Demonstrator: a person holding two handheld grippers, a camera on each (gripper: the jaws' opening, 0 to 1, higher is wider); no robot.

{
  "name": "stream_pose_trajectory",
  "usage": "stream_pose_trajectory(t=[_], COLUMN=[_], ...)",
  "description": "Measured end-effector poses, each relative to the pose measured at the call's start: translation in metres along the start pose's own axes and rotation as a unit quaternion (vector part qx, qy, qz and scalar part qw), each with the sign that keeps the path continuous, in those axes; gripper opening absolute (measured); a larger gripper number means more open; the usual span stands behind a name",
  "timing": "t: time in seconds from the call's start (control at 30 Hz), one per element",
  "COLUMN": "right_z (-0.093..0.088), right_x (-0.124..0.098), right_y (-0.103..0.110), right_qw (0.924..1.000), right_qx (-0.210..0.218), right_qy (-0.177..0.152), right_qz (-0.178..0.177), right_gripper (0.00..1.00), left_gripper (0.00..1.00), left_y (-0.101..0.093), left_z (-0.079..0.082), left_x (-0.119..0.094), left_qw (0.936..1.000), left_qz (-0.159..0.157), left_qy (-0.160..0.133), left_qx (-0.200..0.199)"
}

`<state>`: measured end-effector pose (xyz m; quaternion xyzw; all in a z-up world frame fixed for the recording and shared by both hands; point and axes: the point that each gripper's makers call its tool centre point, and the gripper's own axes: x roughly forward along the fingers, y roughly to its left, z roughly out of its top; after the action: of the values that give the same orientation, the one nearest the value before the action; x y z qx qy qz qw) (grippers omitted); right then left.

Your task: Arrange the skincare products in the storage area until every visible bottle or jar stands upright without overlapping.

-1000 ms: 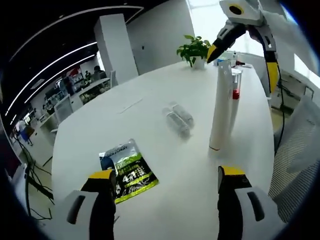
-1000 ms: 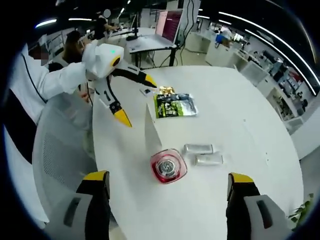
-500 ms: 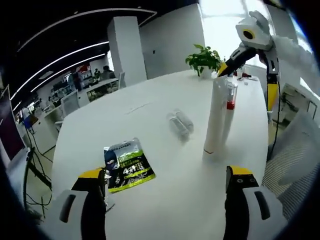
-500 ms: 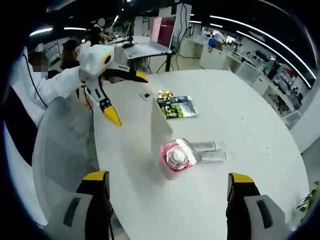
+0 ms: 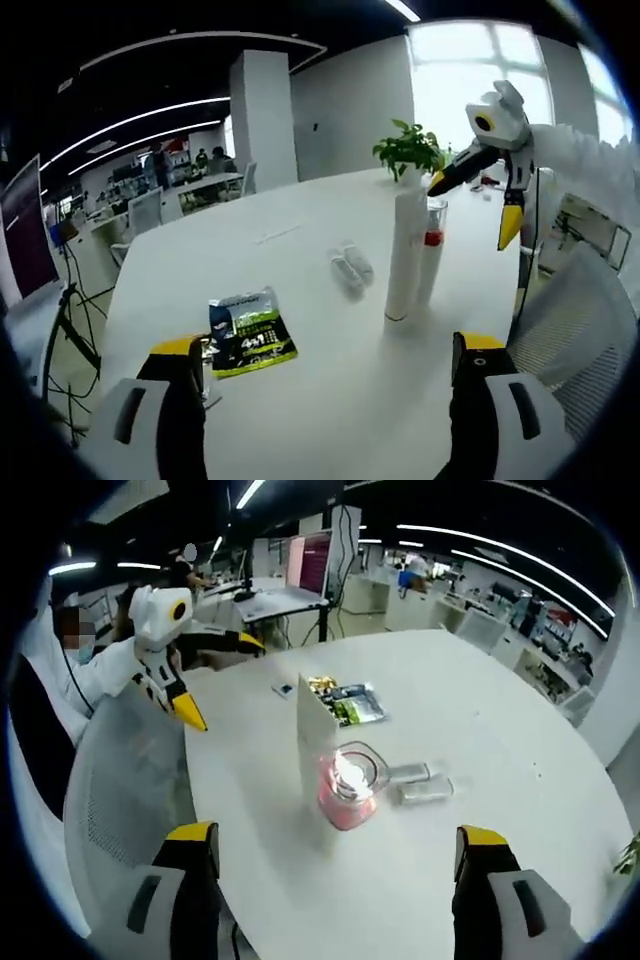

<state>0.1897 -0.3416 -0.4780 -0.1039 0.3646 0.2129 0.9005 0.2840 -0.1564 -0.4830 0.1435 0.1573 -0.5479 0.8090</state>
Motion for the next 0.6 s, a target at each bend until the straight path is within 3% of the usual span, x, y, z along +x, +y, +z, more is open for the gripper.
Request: stream_pose_trajectory(t=[0.1, 0.17, 0.27, 0.3, 0.4, 0.47, 0.6], right_z=[-0.006, -0.011, -0.015, -0.016, -0.019, -0.022, -0.026], right_x=[-0.003, -0.005, -0.009, -0.011, -0.012, -0.011, -0.006], right_y=[-0.006, -0.011, -0.019, -0.019, -0.028, -0.037, -0.056], right_qw=[0.9999, 0.9997, 0.9994, 0.9993, 0.999, 0.9986, 0.997], right_qx=[0.012, 0.017, 0.024, 0.025, 0.019, 0.022, 0.04], right_qy=[-0.003, -0.001, -0.004, -0.006, -0.009, -0.012, -0.02], right_qz=[-0.01, -0.017, -0.025, -0.028, -0.039, -0.046, -0.063], right_gripper=[0.99, 0.99, 0.99, 0.99, 0.99, 0.99, 0.99], left_gripper=[0.99, 0.99, 0.99, 0.99, 0.99, 0.99, 0.99], left_y=[0.003, 0.002, -0.002, -0.006, -0.002, -0.004, -0.005], left_z=[-0.005, -0.018, -0.025, -0.028, -0.02, -0.014, -0.022], left_x=[0.002, 0.006, 0.01, 0.008, 0.01, 0.01, 0.012], left_qw=[1.0, 0.9997, 0.9994, 0.9989, 0.9998, 0.9993, 0.9993], left_qz=[0.007, 0.007, 0.002, -0.007, 0.002, -0.005, -0.008], left_qy=[0.0, 0.018, 0.021, 0.036, 0.012, -0.005, 0.009], left_qx=[-0.007, -0.015, -0.027, -0.028, -0.017, -0.037, -0.034])
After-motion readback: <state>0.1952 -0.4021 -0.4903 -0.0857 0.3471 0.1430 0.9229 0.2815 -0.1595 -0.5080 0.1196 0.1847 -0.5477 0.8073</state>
